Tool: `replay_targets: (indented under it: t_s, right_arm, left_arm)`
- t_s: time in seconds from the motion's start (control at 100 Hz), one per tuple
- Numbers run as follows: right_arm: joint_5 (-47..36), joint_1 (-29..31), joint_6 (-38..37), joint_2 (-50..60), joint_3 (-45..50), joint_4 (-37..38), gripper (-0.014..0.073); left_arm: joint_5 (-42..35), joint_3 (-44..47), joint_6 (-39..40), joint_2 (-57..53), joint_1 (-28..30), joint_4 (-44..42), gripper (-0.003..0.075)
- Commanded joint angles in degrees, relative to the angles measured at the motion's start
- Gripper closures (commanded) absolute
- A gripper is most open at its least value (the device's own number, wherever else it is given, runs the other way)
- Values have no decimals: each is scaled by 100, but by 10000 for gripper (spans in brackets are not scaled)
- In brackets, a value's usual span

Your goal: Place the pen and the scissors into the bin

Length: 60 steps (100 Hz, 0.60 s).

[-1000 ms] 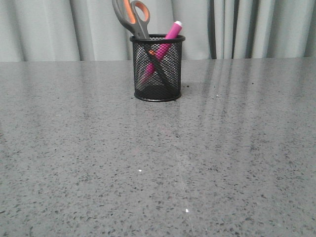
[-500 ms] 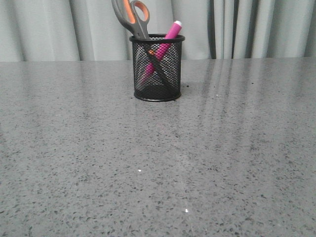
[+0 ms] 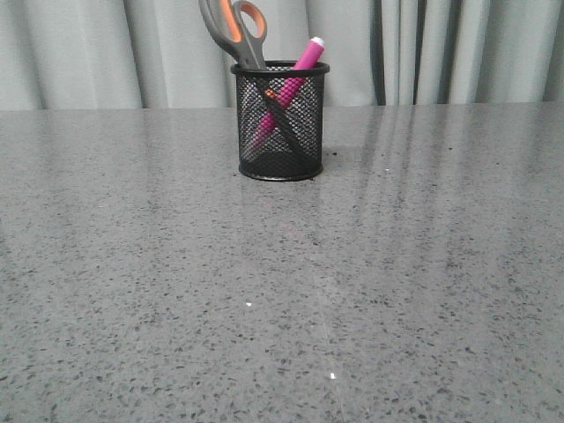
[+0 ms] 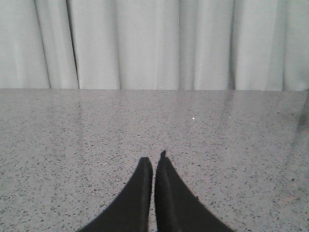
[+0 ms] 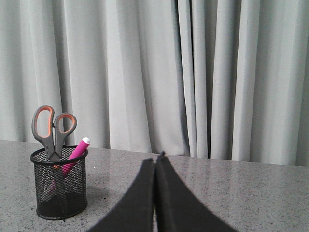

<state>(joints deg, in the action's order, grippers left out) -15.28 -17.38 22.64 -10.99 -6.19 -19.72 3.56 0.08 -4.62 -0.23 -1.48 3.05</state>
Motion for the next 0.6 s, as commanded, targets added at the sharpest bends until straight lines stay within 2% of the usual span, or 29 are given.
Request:
replay_targets:
  t_s: [0.0, 0.13, 0.21, 0.41, 0.59]
  right_arm:
    - [-379, 34, 54, -42, -155, 23, 662]
    - [-479, 64, 212, -42, -62, 328, 662]
    - [-451, 282, 27, -42, 61, 613, 662]
    - [538, 1302, -1047, 118, 245, 1506, 662]
    - [969, 1529, -1059, 899, 667, 1673, 662]
  left_arm:
    - [-408, 249, 56, -188, 1, 38, 739]
    - [-408, 249, 56, -188, 1, 38, 739]
    - [-408, 249, 56, -188, 1, 38, 739]
    - [-408, 249, 56, -188, 1, 38, 739]
    - [-408, 249, 56, -188, 1, 38, 739]
